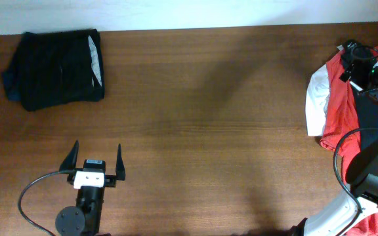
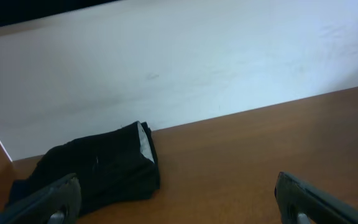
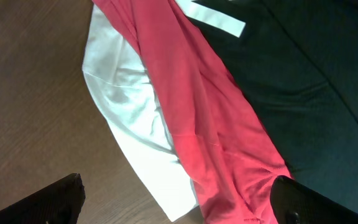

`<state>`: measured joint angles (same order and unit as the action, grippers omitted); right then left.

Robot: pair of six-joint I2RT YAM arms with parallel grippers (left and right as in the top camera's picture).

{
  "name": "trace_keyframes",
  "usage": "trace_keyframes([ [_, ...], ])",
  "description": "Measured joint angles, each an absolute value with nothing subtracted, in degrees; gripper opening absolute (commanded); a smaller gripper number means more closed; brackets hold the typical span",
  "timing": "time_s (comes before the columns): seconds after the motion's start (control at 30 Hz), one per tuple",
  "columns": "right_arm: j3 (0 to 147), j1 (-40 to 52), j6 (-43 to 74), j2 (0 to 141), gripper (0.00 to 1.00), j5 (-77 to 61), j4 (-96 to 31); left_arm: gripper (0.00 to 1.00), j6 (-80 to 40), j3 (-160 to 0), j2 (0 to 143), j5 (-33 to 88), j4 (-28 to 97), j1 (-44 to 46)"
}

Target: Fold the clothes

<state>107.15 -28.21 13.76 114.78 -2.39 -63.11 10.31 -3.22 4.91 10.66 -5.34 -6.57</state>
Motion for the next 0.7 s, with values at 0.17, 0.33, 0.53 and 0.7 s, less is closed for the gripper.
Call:
trace_keyframes([
  [0.17,107.15,-28.18,13.76,114.78,0.99,-2.39,-63.16,0.99,10.33,-1.06,0.89,10.15,-3.70,-6.57],
  [0.33,107.15,-28.21,13.76,114.78,0.99,-2.37,-63.13,0.99,10.31,-0.95,0.78,10.00,3.70,-6.57],
  [0.53,107.15,-28.21,13.78,114.78,0.99,-2.37,-63.16,0.99,10.31,-0.95,0.78,10.00,3.70,-6.57],
  [0.7,107.15,-28.21,13.76,114.78,0.99,-2.37,-63.13,0.99,10.31,-0.95,0.78,10.00,3.70,-6.57],
])
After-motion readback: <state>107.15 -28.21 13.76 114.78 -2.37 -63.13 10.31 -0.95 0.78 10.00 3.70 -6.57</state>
